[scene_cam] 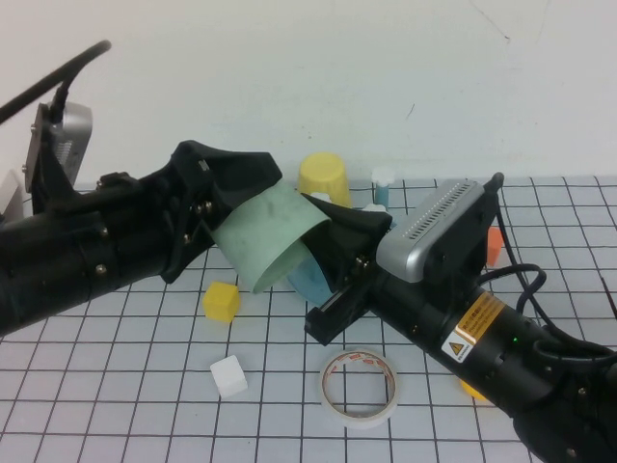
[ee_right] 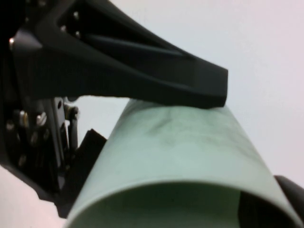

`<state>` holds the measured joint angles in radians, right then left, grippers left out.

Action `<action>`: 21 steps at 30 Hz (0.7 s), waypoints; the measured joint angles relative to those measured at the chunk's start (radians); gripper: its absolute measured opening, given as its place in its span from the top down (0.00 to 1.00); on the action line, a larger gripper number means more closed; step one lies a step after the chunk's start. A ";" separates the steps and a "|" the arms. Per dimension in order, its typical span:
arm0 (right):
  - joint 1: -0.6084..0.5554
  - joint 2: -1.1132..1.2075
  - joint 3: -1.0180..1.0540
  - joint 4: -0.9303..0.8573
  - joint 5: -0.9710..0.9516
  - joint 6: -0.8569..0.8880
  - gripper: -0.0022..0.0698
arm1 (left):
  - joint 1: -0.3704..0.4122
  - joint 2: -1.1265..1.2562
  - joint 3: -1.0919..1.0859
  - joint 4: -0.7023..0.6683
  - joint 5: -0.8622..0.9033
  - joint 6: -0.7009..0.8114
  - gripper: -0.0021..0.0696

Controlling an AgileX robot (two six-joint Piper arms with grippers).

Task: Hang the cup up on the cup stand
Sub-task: Adjust the cup with two arms

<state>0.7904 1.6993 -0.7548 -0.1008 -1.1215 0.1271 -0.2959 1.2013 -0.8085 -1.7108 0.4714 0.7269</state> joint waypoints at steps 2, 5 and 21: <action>0.000 0.002 -0.002 -0.002 -0.004 0.001 0.94 | 0.000 0.000 0.000 -0.004 0.001 0.002 0.14; 0.000 0.002 -0.002 -0.002 -0.007 -0.010 0.94 | 0.000 0.000 0.000 -0.006 0.001 0.008 0.14; 0.000 0.002 -0.006 -0.098 0.002 -0.042 0.38 | 0.000 0.000 0.000 0.004 -0.076 0.082 0.16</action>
<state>0.7904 1.7014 -0.7611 -0.1988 -1.1190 0.0849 -0.2961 1.2013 -0.8085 -1.7072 0.3951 0.8093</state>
